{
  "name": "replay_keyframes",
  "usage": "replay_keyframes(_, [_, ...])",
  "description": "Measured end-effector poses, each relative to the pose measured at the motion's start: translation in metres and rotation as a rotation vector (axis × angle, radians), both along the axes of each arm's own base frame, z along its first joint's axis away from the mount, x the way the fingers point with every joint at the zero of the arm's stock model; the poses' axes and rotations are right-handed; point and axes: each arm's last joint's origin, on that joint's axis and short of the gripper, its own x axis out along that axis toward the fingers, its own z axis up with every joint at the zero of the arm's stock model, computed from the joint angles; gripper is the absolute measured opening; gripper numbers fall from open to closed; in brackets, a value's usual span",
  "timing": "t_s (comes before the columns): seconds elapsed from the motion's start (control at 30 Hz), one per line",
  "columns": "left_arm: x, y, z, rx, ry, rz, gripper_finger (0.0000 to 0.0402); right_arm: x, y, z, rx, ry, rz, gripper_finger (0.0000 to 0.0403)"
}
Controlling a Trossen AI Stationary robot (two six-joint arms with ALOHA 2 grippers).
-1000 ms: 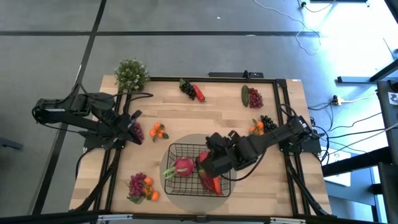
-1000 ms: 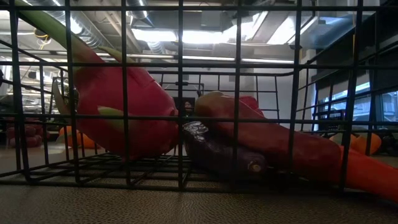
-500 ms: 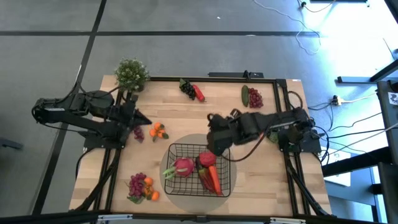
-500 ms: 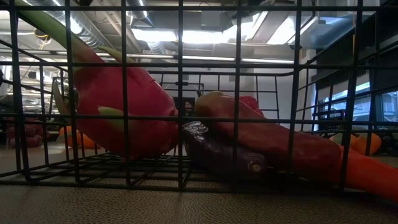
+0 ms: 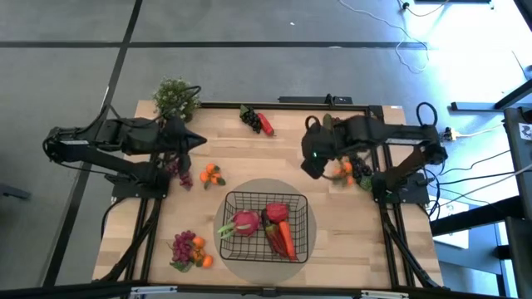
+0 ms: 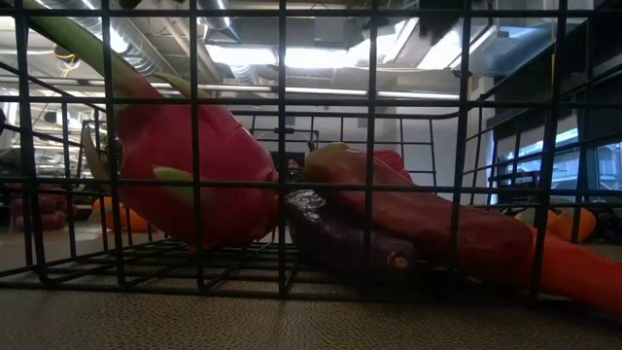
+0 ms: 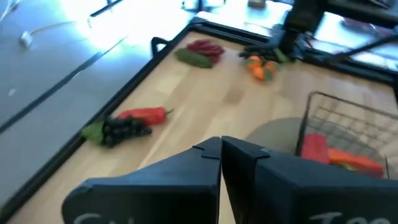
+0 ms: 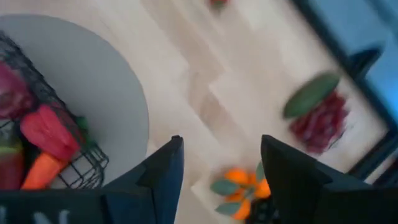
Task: Build produce basket
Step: Put the red chili pepper into the black wire basket
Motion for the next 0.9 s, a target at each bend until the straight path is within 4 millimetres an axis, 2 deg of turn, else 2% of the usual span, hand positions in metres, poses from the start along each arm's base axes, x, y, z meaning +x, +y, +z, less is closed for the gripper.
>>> replay_keyframes(0.1, [0.000,0.001,-0.002,-0.054,-0.002,0.064,0.0000,0.001,-0.018,-0.013,0.109,-0.042,-0.032,0.0197])
replay_keyframes(0.23, [0.000,0.005,-0.008,-0.079,0.031,0.151,0.0000,0.015,-0.041,-0.023,0.205,-0.135,0.054,0.0197])
replay_keyframes(0.37, [0.004,0.010,-0.012,-0.137,0.042,0.223,0.0000,0.031,-0.070,-0.025,0.206,-0.257,0.086,0.0197])
replay_keyframes(0.5, [0.010,0.014,-0.015,-0.142,0.066,0.260,0.0000,0.047,-0.098,-0.038,0.203,-0.296,0.053,0.0197])
replay_keyframes(0.77, [0.020,0.028,-0.021,-0.142,0.106,0.355,0.0000,0.083,-0.143,-0.083,0.200,-0.315,-0.018,0.0197])
replay_keyframes(0.9, [0.022,0.035,-0.023,-0.138,0.124,0.393,0.0000,0.099,-0.160,-0.111,0.113,-0.278,-0.022,0.0197])
